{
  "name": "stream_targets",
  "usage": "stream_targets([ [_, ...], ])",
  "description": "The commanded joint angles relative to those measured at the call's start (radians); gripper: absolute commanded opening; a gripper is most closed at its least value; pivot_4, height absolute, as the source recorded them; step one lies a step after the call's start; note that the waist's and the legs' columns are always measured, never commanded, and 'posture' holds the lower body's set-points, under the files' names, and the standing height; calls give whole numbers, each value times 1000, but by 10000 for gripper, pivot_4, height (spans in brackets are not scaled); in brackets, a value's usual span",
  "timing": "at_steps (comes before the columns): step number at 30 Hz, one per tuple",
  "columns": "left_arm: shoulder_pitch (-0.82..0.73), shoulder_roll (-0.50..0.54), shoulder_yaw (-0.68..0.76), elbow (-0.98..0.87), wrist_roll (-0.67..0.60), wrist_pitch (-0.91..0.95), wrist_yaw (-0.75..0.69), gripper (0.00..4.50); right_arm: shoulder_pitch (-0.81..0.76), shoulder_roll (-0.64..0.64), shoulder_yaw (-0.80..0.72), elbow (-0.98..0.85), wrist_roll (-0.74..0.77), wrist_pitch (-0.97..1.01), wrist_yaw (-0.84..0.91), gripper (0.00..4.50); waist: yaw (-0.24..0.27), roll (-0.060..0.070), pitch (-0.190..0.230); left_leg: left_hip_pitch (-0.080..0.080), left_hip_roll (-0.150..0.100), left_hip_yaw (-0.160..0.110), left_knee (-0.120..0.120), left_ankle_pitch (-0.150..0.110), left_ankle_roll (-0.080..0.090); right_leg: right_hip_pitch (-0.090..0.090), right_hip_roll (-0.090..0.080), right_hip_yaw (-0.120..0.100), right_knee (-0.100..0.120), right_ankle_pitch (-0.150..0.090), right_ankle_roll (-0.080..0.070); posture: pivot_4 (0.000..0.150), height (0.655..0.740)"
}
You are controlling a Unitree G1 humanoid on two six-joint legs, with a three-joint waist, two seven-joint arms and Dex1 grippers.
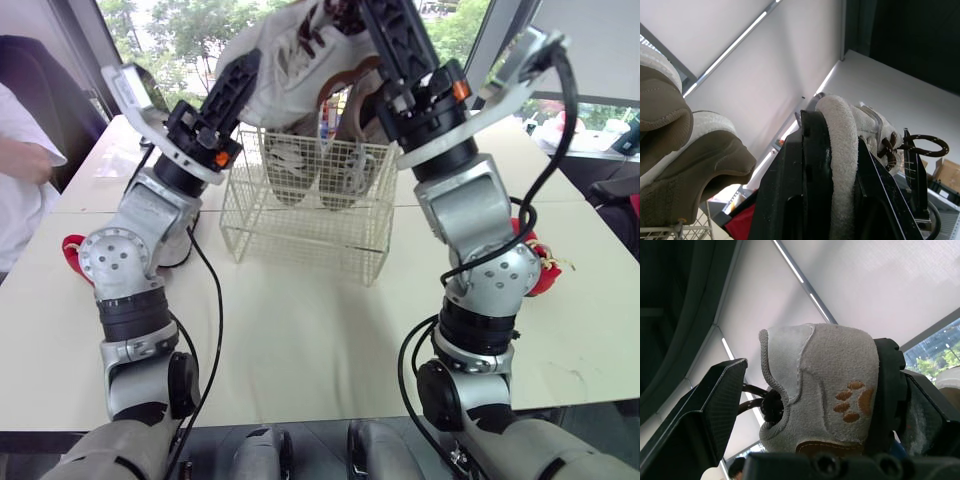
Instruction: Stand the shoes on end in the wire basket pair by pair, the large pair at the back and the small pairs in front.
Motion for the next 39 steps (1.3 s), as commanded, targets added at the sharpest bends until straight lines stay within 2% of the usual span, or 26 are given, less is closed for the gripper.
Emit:
stream_targets([
  [1,-15,9,-3,-27,-1,-4,-11,2812,-25,6,15,-53,24,-5,0,39639,0,0,0,0,0,0,0,0,0,0,0,0,0,0,0,1500,7400],
  [2,-13,10,-4,-28,-1,-2,-14,2812,-25,6,15,-52,24,-7,0,36461,0,0,0,0,0,0,0,0,0,0,0,0,0,0,0,1500,7400],
  [6,-4,20,-10,-36,7,7,-23,2812,-25,2,16,-50,25,-6,1,18076,0,0,0,0,0,0,0,0,0,0,0,0,0,0,0,1500,7400],
  [8,1,27,-12,-41,9,12,-25,2812,-24,2,16,-50,26,-6,1,10720,0,0,0,0,0,0,0,0,0,0,0,0,0,0,0,1500,7400],
  [9,5,34,-13,-43,11,17,-20,2812,-24,1,17,-50,27,-4,1,10720,0,0,0,0,0,0,0,0,0,0,0,0,0,0,0,1500,7400],
  [11,18,56,-23,-45,41,26,-9,13372,-23,0,18,-51,25,-4,3,10270,-1,0,0,0,0,0,0,0,0,0,0,0,0,0,0,1500,7400],
  [12,24,65,-25,-48,45,32,-13,15130,-24,1,19,-50,24,-5,5,10270,-1,0,0,0,0,0,0,0,0,0,0,0,0,0,0,1500,7400],
  [16,46,90,-23,-71,25,51,-13,36392,-27,2,22,-52,21,-10,13,10270,-1,0,0,0,0,0,0,0,0,0,0,0,0,0,0,1500,7400],
  [18,60,102,-21,-86,17,60,-6,44163,-29,4,23,-53,23,-14,16,10270,-1,0,0,-1,0,0,0,0,0,0,0,0,0,0,0,1500,7400],
  [23,171,200,-22,-188,15,122,20,44163,-44,7,2,-56,-4,-57,22,10270,-5,0,0,-1,0,0,-1,0,0,-1,0,0,0,0,0,1500,7400],
  [27,303,282,-10,-275,30,156,23,44163,-52,-48,4,-53,-72,-65,61,10270,-5,1,1,-1,0,0,-1,0,0,-1,-1,0,0,0,0,1500,7400],
  [29,374,321,8,-329,29,162,36,44163,-78,-169,-13,-6,-114,-29,142,10270,-5,1,1,-1,0,0,-1,0,0,-1,-1,0,-1,-1,-1,1500,7400],
  [31,404,352,12,-365,46,153,49,44163,-163,-414,-97,227,-125,30,348,10270,6,1,2,-2,-1,-1,-1,-1,0,-2,-2,-1,-1,-2,-4,1500,7400],
  [33,423,376,19,-396,55,141,69,44163,-198,-571,-95,367,-167,56,516,10270,18,0,1,-6,-3,-2,1,0,1,-3,-5,-3,-4,-1,-7,1500,7400],
  [35,446,401,33,-428,49,135,83,44163,-219,-653,-55,451,-235,48,633,10270,20,1,1,-7,-4,-1,1,-2,3,-2,-6,-3,-7,-1,-7,1500,7400],
  [39,499,442,38,-482,65,133,77,44163,-262,-717,-24,567,-332,32,800,10270,-6,1,2,-7,-2,1,-2,-3,4,-4,-7,-2,-8,-1,-7,1500,7400],
])
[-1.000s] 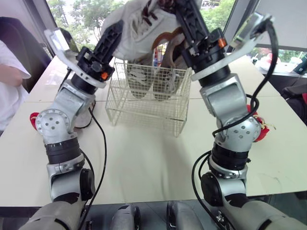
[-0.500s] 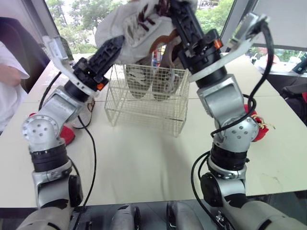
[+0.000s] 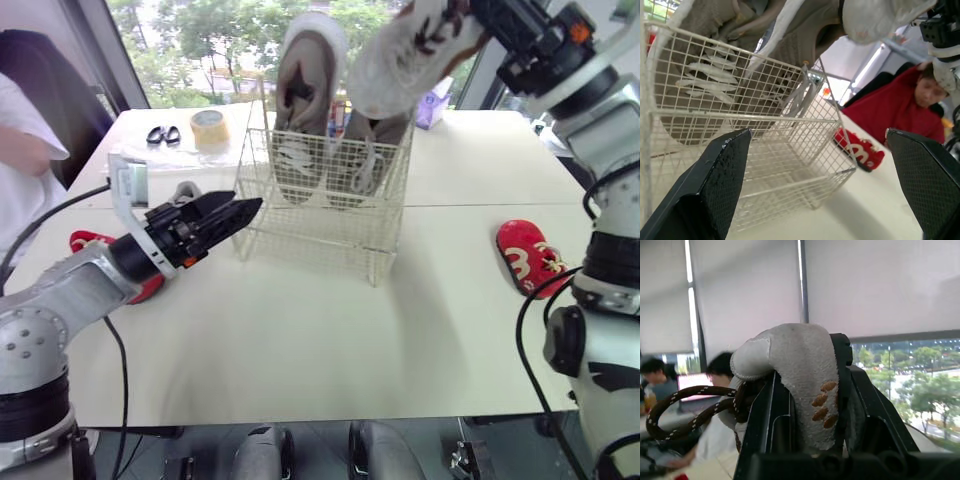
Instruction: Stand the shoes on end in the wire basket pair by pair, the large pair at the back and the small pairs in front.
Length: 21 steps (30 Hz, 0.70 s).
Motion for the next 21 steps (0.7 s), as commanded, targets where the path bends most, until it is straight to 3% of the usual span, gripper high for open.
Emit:
stream_targets([
  [1,38,28,22,-68,2,-21,-5,44163,-62,-50,23,53,-75,-17,160,10270,-4,0,0,-1,1,1,0,0,0,-2,1,0,1,0,0,1500,7400],
  [5,81,39,19,-105,10,-34,-6,44163,-78,-76,69,98,-162,-33,282,10270,4,0,0,-7,2,1,0,3,-4,-11,3,0,7,2,4,1500,7400],
  [12,102,35,-4,-128,18,-54,-2,44163,-65,-48,187,136,-387,-206,412,10270,5,0,0,-7,2,2,1,3,-4,-10,3,0,6,2,4,1500,7400],
  [21,96,35,-35,-124,41,-67,-8,44163,-61,23,260,268,-533,-331,529,10270,6,0,0,-6,2,1,3,7,-11,-9,4,0,6,2,4,1500,7400],
])
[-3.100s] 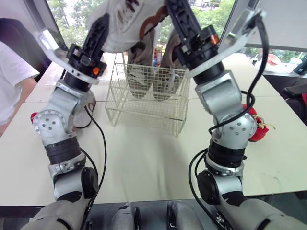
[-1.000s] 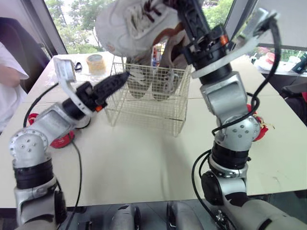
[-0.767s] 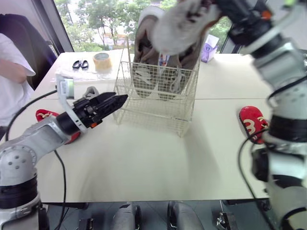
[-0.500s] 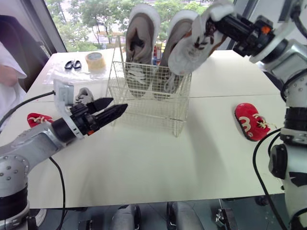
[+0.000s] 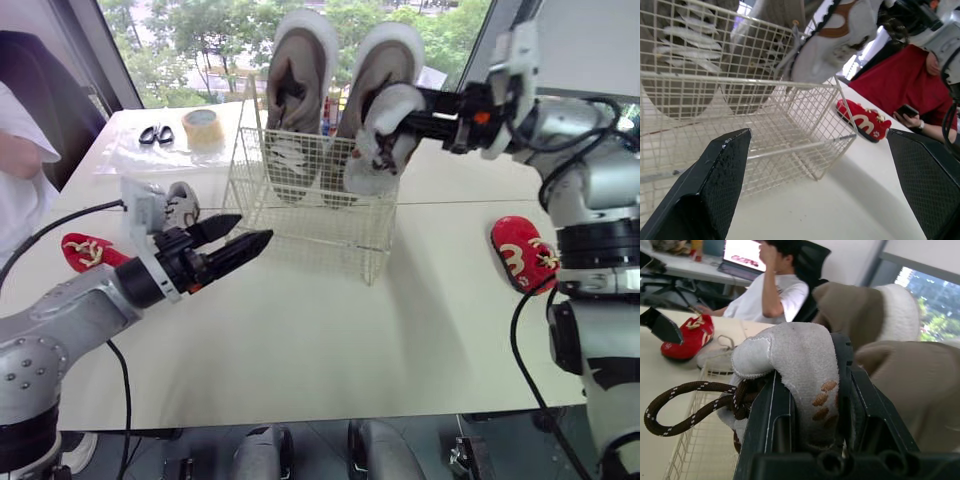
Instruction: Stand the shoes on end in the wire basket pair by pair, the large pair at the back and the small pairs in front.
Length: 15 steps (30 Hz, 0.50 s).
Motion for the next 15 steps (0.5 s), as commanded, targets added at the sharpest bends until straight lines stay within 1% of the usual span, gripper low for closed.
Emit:
stream_targets([
  [1,-11,10,2,-24,9,-26,-3,44163,-20,6,-9,62,-39,-33,42,10270,1,0,0,0,0,0,0,0,0,0,0,0,0,0,0,1500,7400],
  [2,-12,9,0,-23,11,-27,-4,44163,-25,10,-8,85,-52,-45,48,10270,1,0,0,0,0,0,0,0,0,0,0,0,0,0,0,1500,7400],
  [5,-16,6,-3,-17,22,-29,-1,45000,-39,24,-12,148,-84,-71,55,21259,2,0,0,0,0,0,0,0,0,0,0,0,0,0,0,1500,7400],
  [9,-17,6,-1,-11,31,-30,-1,45000,-49,29,-26,185,-108,-98,58,41957,-2,0,0,0,0,0,0,0,0,0,0,0,0,0,0,1500,7400],
  [10,-16,7,0,-11,30,-29,-1,45000,-48,26,-31,180,-108,-99,62,44103,-2,0,0,0,0,0,0,0,-1,0,0,0,0,0,0,1500,7400],
  [15,-14,14,6,7,27,-18,-8,45000,-6,-31,-68,37,-73,-38,100,44103,-1,0,0,0,0,0,0,1,-1,-1,1,0,1,0,0,1500,7400],
])
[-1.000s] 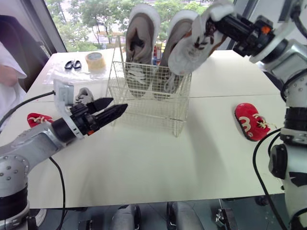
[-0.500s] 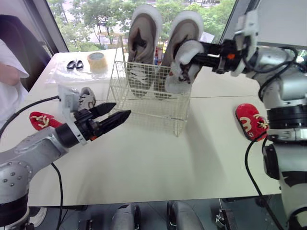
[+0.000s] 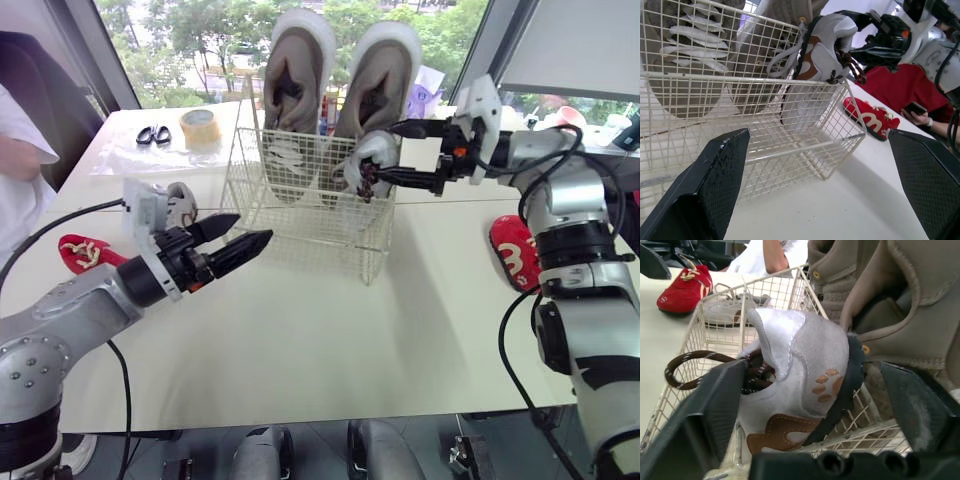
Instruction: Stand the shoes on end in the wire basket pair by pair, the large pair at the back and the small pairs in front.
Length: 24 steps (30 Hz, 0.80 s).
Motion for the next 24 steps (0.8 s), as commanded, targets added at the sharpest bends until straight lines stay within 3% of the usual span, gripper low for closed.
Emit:
stream_targets([
  [1,-10,15,9,1,-7,-11,-11,45000,3,-53,-53,-124,35,42,24,44103,1,0,0,0,0,0,0,0,0,0,0,0,0,0,0,1500,7400],
  [6,2,57,33,43,13,0,-50,45000,58,-144,-99,-301,82,197,10,44103,4,0,0,0,0,0,0,0,0,1,0,0,0,0,0,1500,7400],
  [11,-60,125,78,171,103,-23,-52,45000,127,-228,-193,-362,83,264,-92,44103,3,0,0,0,0,0,0,0,0,0,0,0,0,0,0,1500,7400],
  [15,-193,264,-7,416,399,-64,-30,45000,79,-221,-317,-503,281,490,-175,44103,-1,0,0,0,0,1,0,-1,2,-1,1,0,1,0,-1,1500,7400],
  [19,-437,367,-198,754,584,1,-178,45000,150,-234,-247,-787,460,673,-126,44103,2,0,0,1,0,0,-1,-1,2,-3,4,0,4,0,-1,1500,7400],
  [24,-783,330,-434,1195,852,-46,-398,45000,278,-264,-101,-994,457,682,-85,44103,12,-3,-2,1,-1,2,0,-1,3,-1,4,-2,4,0,-1,1500,7400],
])
